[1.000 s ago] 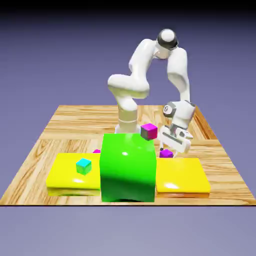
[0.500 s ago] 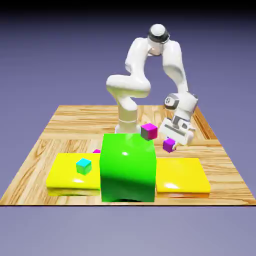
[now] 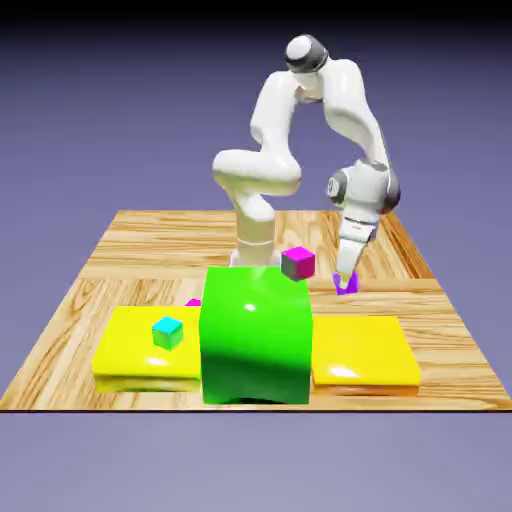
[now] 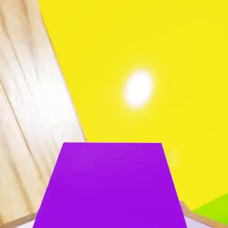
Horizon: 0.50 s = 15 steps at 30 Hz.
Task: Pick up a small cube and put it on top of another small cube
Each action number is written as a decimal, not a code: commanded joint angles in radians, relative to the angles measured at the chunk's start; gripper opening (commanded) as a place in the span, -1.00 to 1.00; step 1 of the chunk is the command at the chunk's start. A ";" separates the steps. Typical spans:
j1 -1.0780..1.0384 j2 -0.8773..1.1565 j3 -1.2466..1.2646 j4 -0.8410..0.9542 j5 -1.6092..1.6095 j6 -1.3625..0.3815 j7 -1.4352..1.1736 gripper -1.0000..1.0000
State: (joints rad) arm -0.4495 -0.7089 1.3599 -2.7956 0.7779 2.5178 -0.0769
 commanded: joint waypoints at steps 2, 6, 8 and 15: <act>-0.004 0.001 -0.040 0.016 -0.003 0.002 0.088 -1.00; -0.013 0.003 -0.120 0.049 -0.006 0.006 0.262 -1.00; -0.018 0.004 -0.160 0.065 -0.008 0.007 0.349 -1.00; -0.033 0.007 -0.301 0.122 -0.013 0.013 0.653 -1.00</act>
State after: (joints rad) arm -0.4824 -0.7015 1.0593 -2.6731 0.7662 2.5304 0.5751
